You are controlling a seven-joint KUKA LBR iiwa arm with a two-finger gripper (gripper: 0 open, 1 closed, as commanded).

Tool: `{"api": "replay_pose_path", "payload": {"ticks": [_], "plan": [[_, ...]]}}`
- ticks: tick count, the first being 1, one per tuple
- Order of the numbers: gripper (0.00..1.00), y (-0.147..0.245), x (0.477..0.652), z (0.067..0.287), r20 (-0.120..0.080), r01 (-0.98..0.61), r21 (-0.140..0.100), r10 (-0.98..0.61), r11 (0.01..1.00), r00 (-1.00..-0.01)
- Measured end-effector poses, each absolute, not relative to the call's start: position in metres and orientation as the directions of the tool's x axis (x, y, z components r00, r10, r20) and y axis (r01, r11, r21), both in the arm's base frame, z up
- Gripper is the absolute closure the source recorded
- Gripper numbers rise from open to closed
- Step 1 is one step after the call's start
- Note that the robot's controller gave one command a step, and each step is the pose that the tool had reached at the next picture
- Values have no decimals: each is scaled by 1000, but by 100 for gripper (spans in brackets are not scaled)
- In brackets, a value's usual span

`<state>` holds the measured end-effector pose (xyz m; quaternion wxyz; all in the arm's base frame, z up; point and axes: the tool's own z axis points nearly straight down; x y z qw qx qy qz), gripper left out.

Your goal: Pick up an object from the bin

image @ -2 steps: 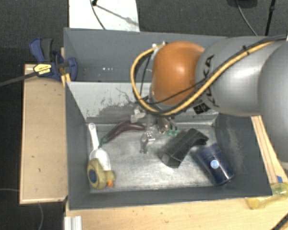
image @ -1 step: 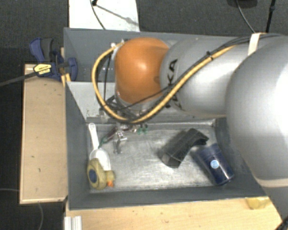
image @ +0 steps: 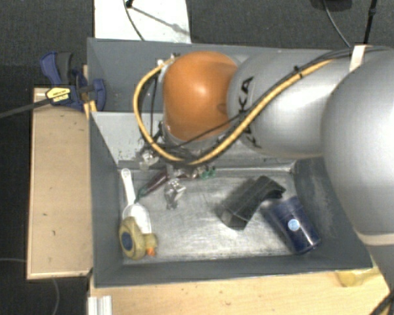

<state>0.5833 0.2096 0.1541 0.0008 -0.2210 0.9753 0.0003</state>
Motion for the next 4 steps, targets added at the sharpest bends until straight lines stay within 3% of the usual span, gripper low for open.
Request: {"api": "replay_pose_path", "payload": {"ticks": [1,2,4], "plan": [[0,215,588,72,-5,-625,-1,-625,781,-781],[100,220,592,72,-6,-806,-1,-806,592,-592],[100,220,592,73,-5,-805,0,-805,593,-593]]}}
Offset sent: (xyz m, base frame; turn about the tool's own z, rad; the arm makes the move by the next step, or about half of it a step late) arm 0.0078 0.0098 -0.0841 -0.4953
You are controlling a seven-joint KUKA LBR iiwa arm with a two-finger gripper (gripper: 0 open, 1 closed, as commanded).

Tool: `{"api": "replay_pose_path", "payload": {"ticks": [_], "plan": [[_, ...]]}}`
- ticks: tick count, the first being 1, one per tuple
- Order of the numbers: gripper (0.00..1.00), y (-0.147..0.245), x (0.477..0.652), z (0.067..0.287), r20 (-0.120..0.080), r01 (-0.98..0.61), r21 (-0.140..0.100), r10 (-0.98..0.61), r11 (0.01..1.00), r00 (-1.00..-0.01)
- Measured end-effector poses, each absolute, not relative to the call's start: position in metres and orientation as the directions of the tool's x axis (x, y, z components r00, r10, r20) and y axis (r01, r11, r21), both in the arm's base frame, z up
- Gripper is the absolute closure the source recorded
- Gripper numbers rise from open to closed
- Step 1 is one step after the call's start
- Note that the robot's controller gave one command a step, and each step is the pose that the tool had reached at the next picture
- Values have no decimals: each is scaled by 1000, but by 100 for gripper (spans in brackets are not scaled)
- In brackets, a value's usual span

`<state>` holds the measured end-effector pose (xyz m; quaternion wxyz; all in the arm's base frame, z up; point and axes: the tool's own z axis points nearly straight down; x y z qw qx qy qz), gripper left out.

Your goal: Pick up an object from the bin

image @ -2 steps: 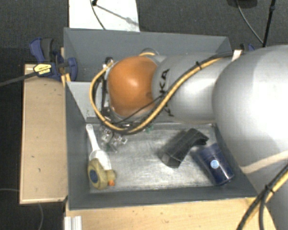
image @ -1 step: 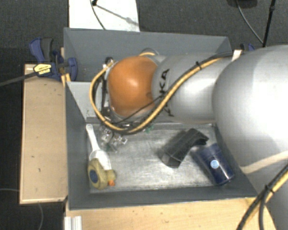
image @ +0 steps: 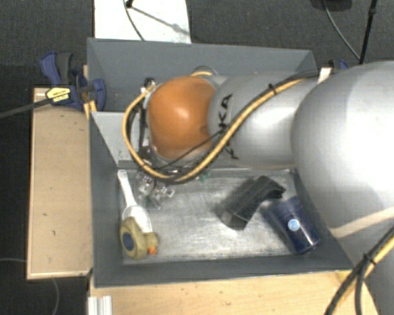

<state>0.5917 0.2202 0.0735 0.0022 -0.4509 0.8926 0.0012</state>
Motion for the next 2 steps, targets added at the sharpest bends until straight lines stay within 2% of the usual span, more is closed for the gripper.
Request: {"api": "replay_pose_path", "payload": {"ticks": [2], "plan": [[100,220,591,85,-3,-804,2,-804,594,-594]]}}
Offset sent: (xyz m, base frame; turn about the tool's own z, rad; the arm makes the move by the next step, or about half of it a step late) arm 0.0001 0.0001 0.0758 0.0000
